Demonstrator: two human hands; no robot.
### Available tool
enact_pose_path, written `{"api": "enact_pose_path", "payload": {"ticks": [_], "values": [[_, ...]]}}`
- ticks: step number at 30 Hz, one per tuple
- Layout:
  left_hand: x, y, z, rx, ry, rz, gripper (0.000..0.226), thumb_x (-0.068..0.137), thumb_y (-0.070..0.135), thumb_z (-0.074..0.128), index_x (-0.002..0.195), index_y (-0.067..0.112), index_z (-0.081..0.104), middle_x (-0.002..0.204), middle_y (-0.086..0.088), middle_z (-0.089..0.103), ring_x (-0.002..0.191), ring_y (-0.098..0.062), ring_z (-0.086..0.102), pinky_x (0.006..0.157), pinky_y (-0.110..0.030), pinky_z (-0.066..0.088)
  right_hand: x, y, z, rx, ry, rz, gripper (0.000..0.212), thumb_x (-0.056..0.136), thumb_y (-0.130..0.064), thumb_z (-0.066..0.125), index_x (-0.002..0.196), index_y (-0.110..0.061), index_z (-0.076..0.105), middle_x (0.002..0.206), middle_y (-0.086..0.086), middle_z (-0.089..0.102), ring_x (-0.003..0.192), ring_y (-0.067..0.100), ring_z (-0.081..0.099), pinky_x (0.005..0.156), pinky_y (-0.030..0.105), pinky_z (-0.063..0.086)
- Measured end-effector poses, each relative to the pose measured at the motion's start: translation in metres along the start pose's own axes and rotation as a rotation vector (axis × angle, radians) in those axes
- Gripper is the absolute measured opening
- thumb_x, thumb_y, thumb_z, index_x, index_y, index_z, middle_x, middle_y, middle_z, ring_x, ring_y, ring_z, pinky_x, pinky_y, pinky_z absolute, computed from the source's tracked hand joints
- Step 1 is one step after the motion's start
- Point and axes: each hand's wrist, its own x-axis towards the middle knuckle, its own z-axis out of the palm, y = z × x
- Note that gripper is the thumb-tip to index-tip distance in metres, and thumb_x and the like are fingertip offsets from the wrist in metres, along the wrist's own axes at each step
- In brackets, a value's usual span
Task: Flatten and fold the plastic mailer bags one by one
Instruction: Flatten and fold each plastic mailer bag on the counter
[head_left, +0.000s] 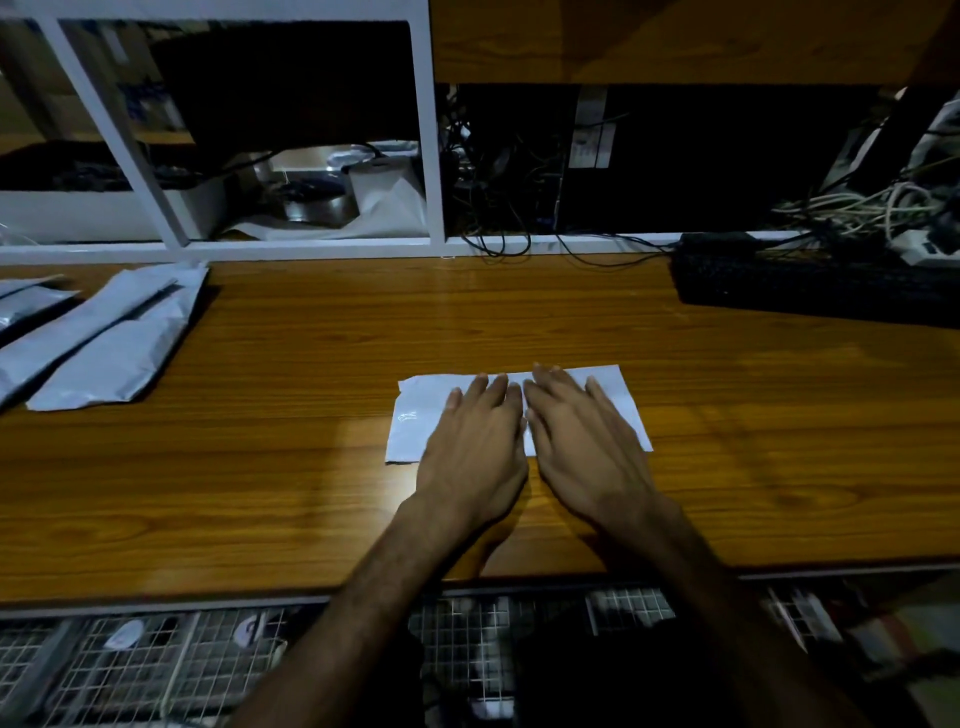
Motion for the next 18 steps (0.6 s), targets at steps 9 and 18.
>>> {"api": "enact_pose_path", "payload": {"ticks": [9,18], "values": [[-0.004,-0.002,0.003,0.074,-0.115,-0.13,0.07,0.105,0.05,0.007,0.166,0.015,0.011,0.174,-0.007,0.006,0.161,-0.025,0.002,0.128,-0.05,0.003,-0.006,0.003,0.005,-0.044,-0.079,0.091,0.057,0.112,-0.037,0.023,0.165,-0.02,0.016,0.174,-0.001,0.008,0.16,0.015,0.002,0.13,0.039,0.004],[-0.01,-0.023,0.0,0.112,-0.129,-0.292,0.102,0.088,0.089,0.001,0.167,0.024,0.003,0.174,-0.004,-0.005,0.16,-0.022,-0.01,0.127,-0.052,-0.007,-0.013,0.022,0.008,-0.046,-0.06,0.218,0.092,0.098,-0.076,0.015,0.165,-0.013,0.012,0.173,0.005,0.008,0.16,0.018,0.004,0.13,0.04,0.006]]}}
